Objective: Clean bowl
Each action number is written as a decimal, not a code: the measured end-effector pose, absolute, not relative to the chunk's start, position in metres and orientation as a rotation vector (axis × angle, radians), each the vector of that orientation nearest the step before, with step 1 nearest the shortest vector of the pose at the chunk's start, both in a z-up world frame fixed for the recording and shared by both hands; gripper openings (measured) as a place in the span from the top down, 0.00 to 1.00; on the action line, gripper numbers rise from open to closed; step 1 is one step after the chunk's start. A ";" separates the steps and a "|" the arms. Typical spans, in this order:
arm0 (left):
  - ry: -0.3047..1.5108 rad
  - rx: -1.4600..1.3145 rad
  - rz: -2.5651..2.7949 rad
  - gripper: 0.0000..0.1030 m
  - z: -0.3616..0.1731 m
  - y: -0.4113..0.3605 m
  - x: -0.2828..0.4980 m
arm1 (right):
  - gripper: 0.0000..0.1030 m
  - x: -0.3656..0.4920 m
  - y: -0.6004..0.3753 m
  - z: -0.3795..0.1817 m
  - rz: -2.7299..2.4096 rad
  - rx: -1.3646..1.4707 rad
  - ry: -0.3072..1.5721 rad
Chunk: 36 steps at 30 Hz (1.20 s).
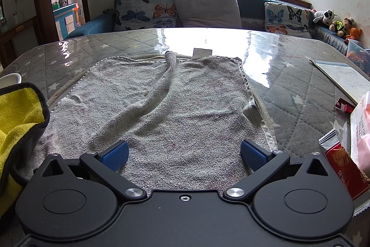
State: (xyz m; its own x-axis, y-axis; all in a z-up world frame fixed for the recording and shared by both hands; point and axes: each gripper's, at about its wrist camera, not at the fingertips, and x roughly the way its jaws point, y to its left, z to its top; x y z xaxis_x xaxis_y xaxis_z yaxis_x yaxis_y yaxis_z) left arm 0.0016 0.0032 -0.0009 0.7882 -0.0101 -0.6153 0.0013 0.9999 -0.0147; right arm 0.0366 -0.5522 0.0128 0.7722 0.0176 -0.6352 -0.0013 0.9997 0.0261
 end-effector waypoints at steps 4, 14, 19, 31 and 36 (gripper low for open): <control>0.664 -0.006 0.000 0.00 -0.002 0.003 0.000 | 0.00 0.037 -0.552 0.013 0.010 0.025 0.689; 0.687 -0.014 0.044 0.00 0.004 0.000 -0.017 | 0.00 0.034 -0.551 0.014 -0.009 0.010 0.688; 0.703 -0.041 0.066 0.00 0.007 -0.002 -0.024 | 0.00 0.022 -0.548 0.019 0.001 0.012 0.666; 0.705 -0.085 0.101 0.00 0.026 -0.009 -0.052 | 0.00 -0.039 -0.520 0.062 0.239 0.048 0.578; 0.706 -0.112 0.088 0.00 0.041 -0.018 -0.061 | 0.00 -0.058 -0.492 0.076 0.344 0.039 0.551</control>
